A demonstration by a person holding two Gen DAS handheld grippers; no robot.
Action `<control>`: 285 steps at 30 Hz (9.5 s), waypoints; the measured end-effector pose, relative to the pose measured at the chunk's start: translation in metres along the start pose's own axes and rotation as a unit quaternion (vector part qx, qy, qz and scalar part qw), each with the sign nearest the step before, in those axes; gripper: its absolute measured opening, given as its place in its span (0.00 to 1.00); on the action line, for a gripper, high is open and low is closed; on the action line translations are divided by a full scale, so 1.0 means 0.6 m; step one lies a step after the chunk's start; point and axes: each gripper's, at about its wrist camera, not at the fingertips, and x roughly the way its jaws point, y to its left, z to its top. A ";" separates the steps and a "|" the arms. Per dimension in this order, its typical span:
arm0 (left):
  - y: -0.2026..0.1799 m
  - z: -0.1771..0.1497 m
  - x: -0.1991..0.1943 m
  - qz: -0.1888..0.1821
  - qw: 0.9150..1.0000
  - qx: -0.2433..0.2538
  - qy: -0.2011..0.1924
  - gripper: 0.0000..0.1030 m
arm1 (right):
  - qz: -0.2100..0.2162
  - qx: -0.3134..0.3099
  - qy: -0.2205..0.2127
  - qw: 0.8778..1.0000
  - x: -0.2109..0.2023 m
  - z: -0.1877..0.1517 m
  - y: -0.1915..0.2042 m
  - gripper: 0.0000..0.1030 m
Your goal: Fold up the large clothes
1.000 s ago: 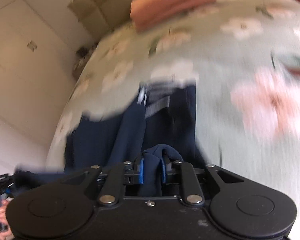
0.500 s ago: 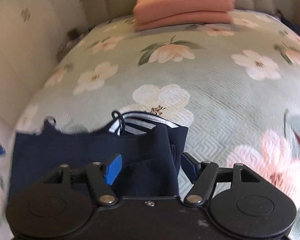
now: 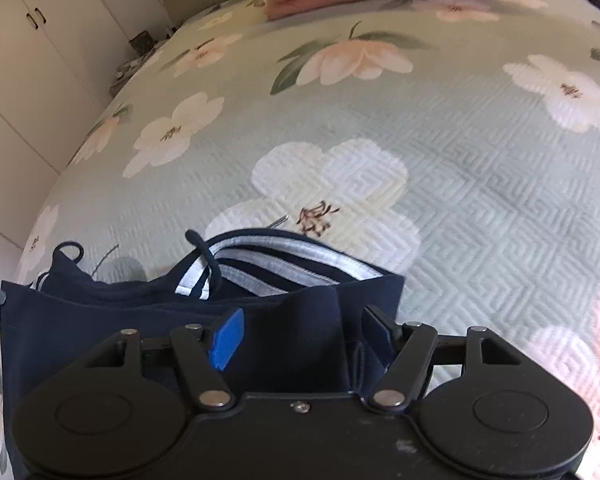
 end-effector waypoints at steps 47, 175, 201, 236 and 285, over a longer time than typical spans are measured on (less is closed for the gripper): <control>-0.144 -0.155 -0.032 0.003 1.000 0.004 -0.021 0.29 | -0.067 -0.149 -0.024 0.986 -0.004 -0.157 0.274 0.37; -0.517 -0.326 0.138 -0.151 0.973 0.156 0.084 0.40 | 0.013 0.010 0.034 0.999 -0.130 -0.262 -0.030 0.26; -0.475 -0.293 0.009 -0.180 0.968 0.161 0.067 0.37 | -0.020 -0.029 -0.122 0.992 -0.110 -0.055 -0.007 0.35; -0.419 -0.347 0.064 -0.125 0.979 0.137 0.085 0.09 | 0.019 -0.110 0.020 0.994 -0.134 -0.343 0.065 0.09; -0.360 -0.222 0.225 -0.191 0.978 -0.038 0.076 0.56 | 0.150 0.070 -0.073 0.984 -0.085 -0.224 -0.087 0.40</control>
